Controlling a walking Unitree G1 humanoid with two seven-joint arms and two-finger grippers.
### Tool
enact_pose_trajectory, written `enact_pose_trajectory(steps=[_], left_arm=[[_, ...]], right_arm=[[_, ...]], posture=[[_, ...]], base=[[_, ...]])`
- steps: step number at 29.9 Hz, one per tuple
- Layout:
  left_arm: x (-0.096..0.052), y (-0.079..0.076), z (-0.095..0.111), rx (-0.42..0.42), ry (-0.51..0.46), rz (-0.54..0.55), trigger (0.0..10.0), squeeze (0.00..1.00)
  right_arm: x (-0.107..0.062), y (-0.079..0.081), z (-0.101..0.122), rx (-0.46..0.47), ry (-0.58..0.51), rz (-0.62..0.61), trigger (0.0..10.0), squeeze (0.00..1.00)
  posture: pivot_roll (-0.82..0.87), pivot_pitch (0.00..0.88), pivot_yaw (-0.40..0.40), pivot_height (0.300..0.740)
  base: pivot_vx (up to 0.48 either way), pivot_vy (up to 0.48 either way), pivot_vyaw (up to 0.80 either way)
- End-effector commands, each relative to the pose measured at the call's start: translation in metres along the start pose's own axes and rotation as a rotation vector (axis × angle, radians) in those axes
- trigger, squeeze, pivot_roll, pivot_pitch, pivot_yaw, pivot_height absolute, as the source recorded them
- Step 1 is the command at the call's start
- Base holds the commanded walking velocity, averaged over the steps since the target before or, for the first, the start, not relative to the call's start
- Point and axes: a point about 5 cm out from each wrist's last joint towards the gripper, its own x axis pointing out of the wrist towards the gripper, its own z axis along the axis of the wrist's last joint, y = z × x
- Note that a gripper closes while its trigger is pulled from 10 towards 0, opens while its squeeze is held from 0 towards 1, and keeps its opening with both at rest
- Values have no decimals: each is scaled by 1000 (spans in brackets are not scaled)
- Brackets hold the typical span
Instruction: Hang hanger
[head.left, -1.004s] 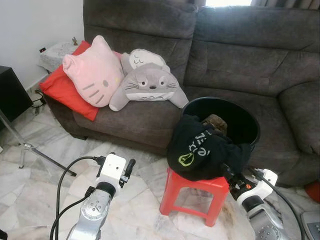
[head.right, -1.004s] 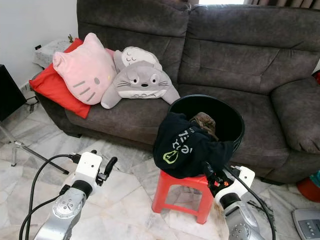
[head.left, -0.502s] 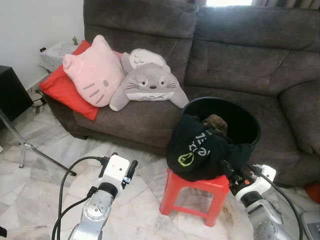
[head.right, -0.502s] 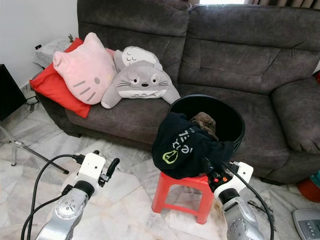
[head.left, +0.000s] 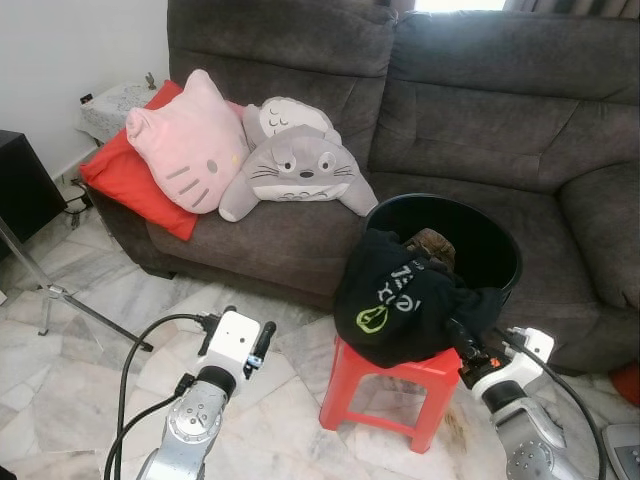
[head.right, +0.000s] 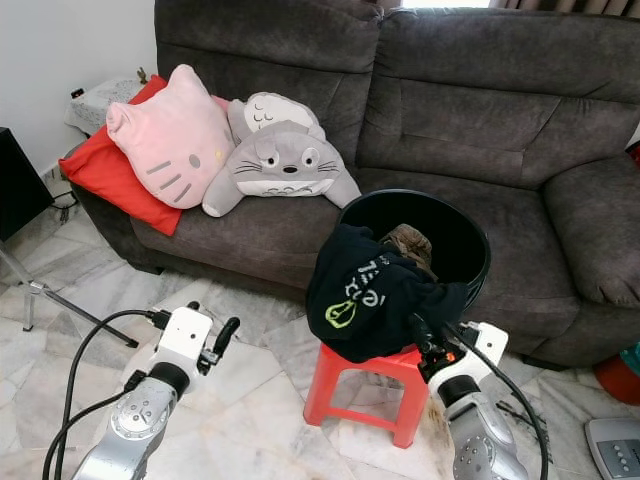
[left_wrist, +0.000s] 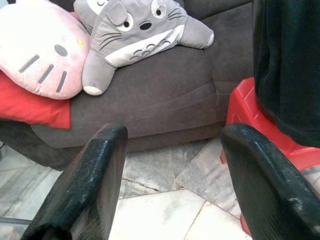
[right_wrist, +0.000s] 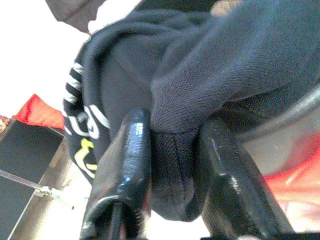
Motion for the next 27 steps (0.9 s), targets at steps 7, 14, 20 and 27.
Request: enact_pose_trajectory(steps=[7,14,20,27], left_arm=[[3,0,0,11,-3,-6,10000,0],[5,0,1,16,-5,-4,10000,0],[7,1,1,15,-7,-1,10000,0],[9,1,2,14,-11,-1,10000,0]], right_arm=[[16,28,27,-37,-90,110,0,0],[33,52,55,-68,-174,185,0,0],[47,65,87,-105,-254,221,0,0],[57,65,107,-129,-294,207,0,0]], posture=[[-26,0,-30,740],[-24,0,-33,740],[-31,0,-31,740],[-34,0,-30,740]], base=[[0,0,0],[0,0,0],[0,0,0],[0,0,0]])
